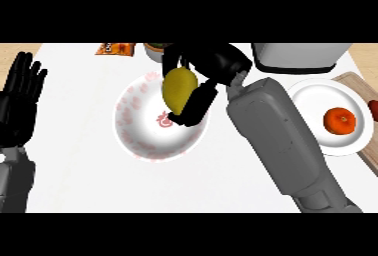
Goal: Pick the lemon from the plate and place it in the bowl
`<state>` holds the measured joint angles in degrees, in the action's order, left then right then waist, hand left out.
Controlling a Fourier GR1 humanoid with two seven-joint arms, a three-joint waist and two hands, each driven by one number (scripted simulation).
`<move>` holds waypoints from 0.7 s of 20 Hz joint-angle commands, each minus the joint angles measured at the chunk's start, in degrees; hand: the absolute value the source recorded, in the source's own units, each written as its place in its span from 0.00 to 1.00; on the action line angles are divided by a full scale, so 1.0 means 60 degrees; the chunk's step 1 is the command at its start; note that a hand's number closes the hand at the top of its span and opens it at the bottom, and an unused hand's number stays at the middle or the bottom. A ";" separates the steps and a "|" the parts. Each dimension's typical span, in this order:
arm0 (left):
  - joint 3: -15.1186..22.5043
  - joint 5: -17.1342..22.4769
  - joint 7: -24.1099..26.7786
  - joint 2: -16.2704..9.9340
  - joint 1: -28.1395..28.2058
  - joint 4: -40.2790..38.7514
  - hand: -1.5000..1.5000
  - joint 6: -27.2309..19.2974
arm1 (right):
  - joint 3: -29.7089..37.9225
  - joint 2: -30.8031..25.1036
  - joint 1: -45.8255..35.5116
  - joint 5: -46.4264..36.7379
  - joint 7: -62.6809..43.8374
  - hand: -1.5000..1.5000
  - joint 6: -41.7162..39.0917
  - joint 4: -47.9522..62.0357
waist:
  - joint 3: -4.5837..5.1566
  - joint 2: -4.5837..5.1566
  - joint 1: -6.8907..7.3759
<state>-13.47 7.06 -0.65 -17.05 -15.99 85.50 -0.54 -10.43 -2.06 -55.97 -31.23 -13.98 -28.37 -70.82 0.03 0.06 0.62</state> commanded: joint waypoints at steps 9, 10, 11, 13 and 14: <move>-0.0013 0.0033 0.0361 0.0117 -0.0148 -0.0400 0.50 0.0139 | -0.1686 0.0340 0.0369 0.0136 -0.0099 0.00 0.3576 0.3526 | 0.0000 0.0068 0.0194; 0.0121 -0.0127 0.0054 0.0217 -0.0419 -0.0370 0.50 -0.0139 | -0.2334 0.0341 0.0386 0.0899 -0.0562 0.00 0.4035 0.3433 | -0.0002 0.0066 0.0275; 0.0099 0.0030 -0.0115 0.0041 -0.0482 -0.0266 0.50 0.0114 | -0.1478 0.0341 -0.0312 0.1092 0.0155 0.00 0.3826 0.4341 | -0.0004 0.0107 0.0354; 0.0158 -0.0051 0.0005 0.0086 -0.0220 -0.0025 0.50 0.0106 | -0.1960 0.0342 0.0271 0.1884 0.0486 0.00 0.4460 0.4169 | -0.0007 0.0083 0.0362; -0.0014 0.0133 0.0327 0.0003 -0.0202 -0.0367 0.50 0.0352 | -0.1593 0.0342 0.0646 0.2020 0.1123 0.00 0.4561 0.4183 | -0.0006 0.0107 0.0304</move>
<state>-13.07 7.05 0.46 -16.52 -16.90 84.24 0.28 -20.87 -0.07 -54.06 -25.05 -12.40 -5.28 -49.17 0.01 0.53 2.32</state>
